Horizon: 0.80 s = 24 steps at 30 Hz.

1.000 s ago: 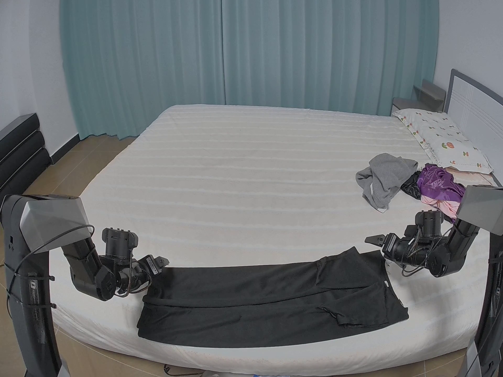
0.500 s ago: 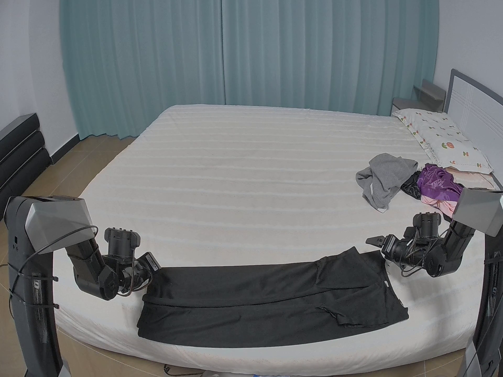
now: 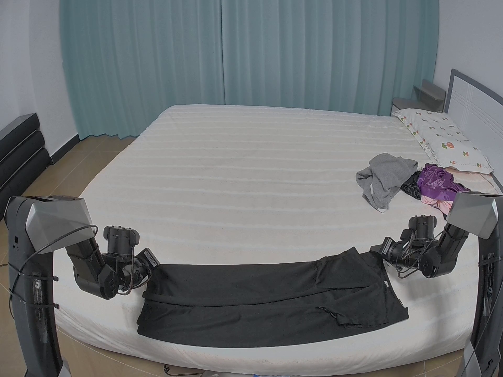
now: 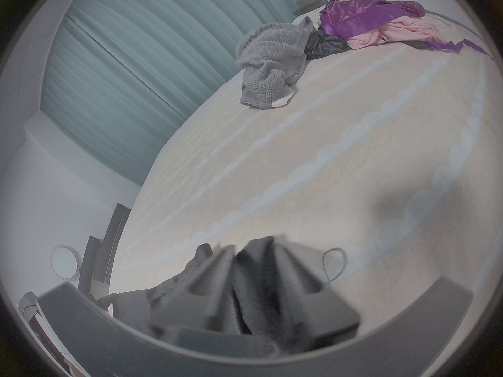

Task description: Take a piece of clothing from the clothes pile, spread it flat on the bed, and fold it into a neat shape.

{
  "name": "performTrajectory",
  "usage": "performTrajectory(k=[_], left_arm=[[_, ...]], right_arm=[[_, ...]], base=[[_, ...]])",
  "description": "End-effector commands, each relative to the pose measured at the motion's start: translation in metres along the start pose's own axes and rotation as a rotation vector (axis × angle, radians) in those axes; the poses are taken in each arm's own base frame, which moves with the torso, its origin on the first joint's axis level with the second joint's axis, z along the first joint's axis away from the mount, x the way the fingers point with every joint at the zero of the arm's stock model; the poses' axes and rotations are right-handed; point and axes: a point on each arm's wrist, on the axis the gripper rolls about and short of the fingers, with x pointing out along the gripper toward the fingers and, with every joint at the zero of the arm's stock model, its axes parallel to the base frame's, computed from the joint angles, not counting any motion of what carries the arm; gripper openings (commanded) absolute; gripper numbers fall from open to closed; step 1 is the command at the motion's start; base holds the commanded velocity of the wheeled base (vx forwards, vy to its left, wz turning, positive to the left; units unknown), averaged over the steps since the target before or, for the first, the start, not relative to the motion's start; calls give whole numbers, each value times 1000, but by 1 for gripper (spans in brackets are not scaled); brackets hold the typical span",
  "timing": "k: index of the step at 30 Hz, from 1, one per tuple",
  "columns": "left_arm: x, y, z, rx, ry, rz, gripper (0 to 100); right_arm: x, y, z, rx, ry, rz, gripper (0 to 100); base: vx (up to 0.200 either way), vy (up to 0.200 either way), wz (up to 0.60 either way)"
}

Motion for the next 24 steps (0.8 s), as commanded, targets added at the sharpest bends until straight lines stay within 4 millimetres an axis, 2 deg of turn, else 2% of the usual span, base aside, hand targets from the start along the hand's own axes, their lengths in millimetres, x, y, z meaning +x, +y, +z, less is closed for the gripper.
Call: performTrajectory(k=[1, 13, 24], left_arm=[[1, 0, 0, -1, -1, -1, 0], [12, -6, 6, -4, -43, -36, 0], [26, -13, 12, -7, -71, -62, 0]], right_arm=[[1, -1, -1, 6, 2, -2, 0], [-12, -11, 14, 36, -47, -18, 0], [-14, -13, 15, 39, -63, -41, 0]], base=[[0, 0, 0], [0, 0, 0], [0, 0, 0]])
